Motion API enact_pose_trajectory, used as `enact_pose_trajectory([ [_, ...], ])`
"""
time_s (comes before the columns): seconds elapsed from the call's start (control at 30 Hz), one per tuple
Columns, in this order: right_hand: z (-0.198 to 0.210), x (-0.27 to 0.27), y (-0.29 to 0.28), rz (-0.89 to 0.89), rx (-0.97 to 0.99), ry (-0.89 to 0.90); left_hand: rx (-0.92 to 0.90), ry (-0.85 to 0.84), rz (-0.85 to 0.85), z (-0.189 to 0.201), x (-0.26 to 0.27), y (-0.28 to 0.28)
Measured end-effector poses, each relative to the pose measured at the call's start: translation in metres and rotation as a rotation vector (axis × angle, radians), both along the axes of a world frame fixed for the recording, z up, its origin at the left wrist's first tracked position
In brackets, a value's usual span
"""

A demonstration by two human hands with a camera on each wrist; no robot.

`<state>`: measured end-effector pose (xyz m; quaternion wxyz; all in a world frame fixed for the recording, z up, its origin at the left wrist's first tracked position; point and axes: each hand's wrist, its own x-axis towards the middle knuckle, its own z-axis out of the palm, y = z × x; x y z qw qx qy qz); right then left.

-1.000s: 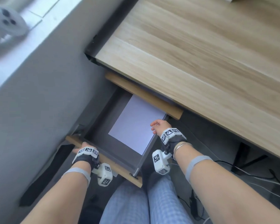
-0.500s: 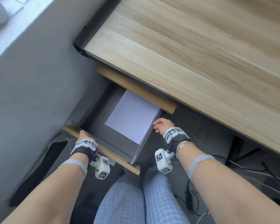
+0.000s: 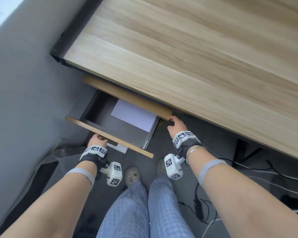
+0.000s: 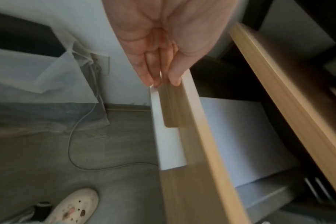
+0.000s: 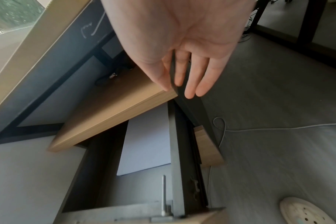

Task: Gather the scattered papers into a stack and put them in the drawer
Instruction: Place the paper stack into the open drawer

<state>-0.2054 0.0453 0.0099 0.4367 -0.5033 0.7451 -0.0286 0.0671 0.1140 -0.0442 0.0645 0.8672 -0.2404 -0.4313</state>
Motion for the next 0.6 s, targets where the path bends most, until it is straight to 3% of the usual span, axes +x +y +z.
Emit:
enact_pose_trajectory([
  [0.33, -0.001, -0.012, 0.01, 0.028, -0.012, -0.042, 0.105, -0.163, -0.815, -0.006, -0.028, -0.039],
  [0.43, -0.008, -0.019, 0.017, -0.03, -0.006, -0.049, 0.102, -0.158, -0.906, -0.008, -0.042, -0.051],
  [0.6, -0.014, -0.034, 0.02, -0.072, 0.028, -0.036, 0.092, -0.139, -0.891, -0.014, -0.054, -0.067],
])
